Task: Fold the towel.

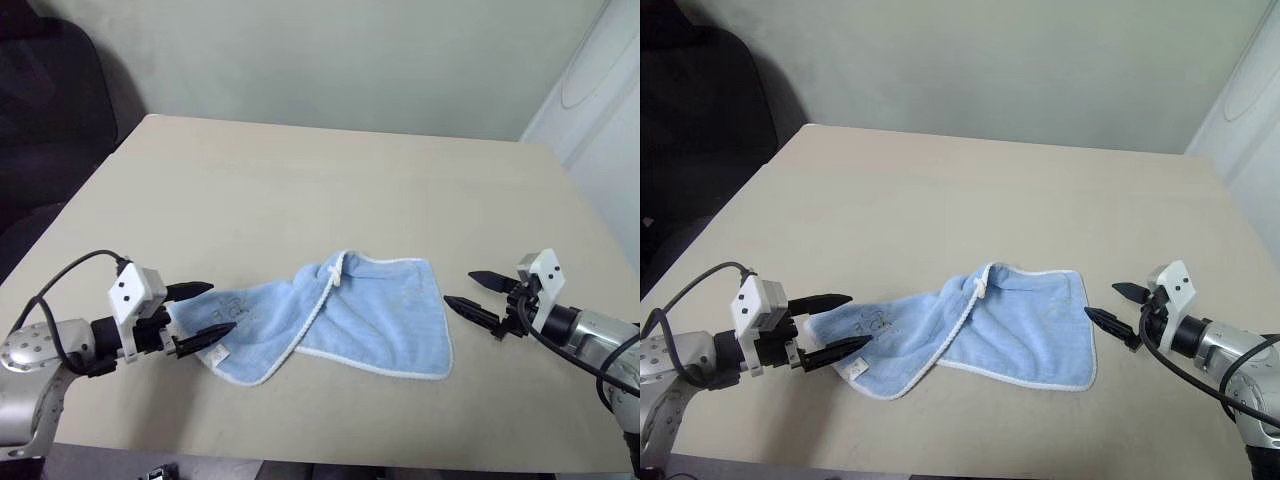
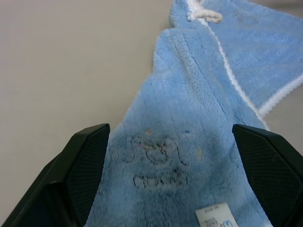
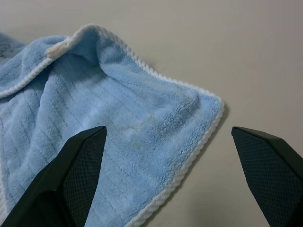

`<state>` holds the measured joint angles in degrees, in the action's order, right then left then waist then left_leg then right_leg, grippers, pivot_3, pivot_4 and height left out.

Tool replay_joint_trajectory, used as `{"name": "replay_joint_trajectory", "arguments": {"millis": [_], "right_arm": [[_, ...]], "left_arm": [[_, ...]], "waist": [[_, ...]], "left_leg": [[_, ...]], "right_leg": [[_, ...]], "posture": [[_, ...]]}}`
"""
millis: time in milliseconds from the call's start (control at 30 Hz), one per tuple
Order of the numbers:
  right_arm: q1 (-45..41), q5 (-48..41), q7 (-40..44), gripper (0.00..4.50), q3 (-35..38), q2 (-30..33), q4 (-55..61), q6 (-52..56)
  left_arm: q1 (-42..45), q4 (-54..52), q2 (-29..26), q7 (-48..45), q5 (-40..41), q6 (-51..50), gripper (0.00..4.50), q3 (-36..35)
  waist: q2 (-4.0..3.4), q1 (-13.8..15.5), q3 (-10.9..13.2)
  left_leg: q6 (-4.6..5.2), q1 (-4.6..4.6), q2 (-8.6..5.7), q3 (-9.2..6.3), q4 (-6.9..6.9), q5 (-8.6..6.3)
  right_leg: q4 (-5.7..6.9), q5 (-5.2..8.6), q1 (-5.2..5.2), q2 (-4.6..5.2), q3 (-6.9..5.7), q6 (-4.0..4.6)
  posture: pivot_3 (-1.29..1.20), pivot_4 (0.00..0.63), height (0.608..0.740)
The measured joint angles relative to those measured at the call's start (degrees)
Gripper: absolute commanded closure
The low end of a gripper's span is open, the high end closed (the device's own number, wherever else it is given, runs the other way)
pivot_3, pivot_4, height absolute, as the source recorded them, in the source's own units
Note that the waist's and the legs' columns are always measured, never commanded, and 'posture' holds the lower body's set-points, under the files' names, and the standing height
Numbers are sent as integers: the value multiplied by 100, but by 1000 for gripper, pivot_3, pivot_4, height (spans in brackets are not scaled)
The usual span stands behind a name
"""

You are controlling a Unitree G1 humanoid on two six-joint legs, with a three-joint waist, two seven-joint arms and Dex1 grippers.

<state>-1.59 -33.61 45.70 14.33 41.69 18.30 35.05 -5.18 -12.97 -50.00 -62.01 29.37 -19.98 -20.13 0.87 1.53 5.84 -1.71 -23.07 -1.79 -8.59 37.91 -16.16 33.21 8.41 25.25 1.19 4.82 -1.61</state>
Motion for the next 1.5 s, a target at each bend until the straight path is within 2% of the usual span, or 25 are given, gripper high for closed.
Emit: {"name": "replay_joint_trajectory", "arguments": {"millis": [133,367,667,833,1200,1500], "right_arm": [[-696,400,-213,43,-522,-48,-248,18],[-2250,836,-748,43,-1402,-656,-1078,629],[-2935,1850,-1125,43,-2240,-1033,-2609,593],[-2939,2017,-1118,43,-2230,-1051,-2781,452],[-3287,1573,-1119,43,-1370,-1339,-3012,1046],[-3063,1905,-1101,43,-1679,-1318,-3067,800]], "left_arm": [[157,210,22,-28,-214,238,0,245],[306,397,33,-160,-583,736,0,640],[315,436,79,-147,-616,830,0,669],[198,413,79,-137,-610,830,0,662],[178,401,78,-137,-604,830,0,650],[261,402,76,-141,-605,829,0,650]], "waist": [[-1,-23,0],[2,-43,-3],[2,20,-4],[-3,20,-4],[-3,17,-3],[-1,14,-5]], "left_leg": [[-1,8,0,0,1,2],[-2,15,4,-2,-4,0],[-3,13,2,-4,0,3],[-7,11,4,-2,-4,1],[-7,11,3,-2,-3,1],[-7,13,4,-2,-3,1]], "right_leg": [[6,-5,2,0,0,7],[23,-11,14,0,-9,16],[24,-30,18,5,-11,46],[26,-29,22,5,-11,46],[26,-29,23,5,-11,46],[28,-30,22,5,-12,47]], "posture": [[0,150,740],[0,150,740],[0,150,740],[0,150,740],[0,150,740],[0,150,740]]}}
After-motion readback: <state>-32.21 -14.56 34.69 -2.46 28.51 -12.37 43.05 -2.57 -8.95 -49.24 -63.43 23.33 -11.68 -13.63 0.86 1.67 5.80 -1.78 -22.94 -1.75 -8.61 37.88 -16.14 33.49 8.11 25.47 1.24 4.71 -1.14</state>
